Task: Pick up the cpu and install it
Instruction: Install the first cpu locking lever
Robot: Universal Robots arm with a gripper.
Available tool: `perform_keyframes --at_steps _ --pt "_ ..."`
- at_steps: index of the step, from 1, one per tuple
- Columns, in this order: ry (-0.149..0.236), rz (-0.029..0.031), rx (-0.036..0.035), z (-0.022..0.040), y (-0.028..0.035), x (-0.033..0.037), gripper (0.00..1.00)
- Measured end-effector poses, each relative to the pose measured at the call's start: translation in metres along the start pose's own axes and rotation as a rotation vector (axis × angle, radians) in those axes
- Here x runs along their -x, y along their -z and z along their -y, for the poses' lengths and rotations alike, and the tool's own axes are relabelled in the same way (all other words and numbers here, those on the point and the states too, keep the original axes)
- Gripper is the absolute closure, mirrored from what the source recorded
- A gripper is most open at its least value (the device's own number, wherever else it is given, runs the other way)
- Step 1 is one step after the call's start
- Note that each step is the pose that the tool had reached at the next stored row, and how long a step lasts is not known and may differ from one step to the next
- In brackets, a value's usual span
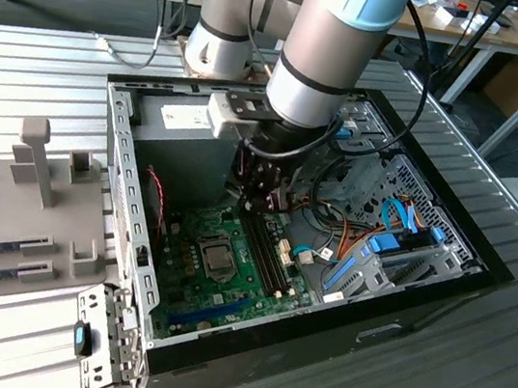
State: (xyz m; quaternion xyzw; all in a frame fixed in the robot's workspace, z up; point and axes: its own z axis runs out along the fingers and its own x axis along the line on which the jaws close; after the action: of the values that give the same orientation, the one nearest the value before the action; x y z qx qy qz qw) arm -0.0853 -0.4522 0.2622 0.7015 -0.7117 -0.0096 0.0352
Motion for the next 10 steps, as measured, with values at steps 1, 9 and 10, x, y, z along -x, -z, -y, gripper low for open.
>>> perform_keyframes --at_steps 1,9,10 --pt "0.0 0.0023 0.0 0.0 -0.0001 -0.0017 0.89" --pt "0.006 0.0095 0.0041 0.0012 -0.004 -0.0129 0.89" --pt "0.008 0.0093 0.0044 0.0013 -0.005 -0.0135 0.89"
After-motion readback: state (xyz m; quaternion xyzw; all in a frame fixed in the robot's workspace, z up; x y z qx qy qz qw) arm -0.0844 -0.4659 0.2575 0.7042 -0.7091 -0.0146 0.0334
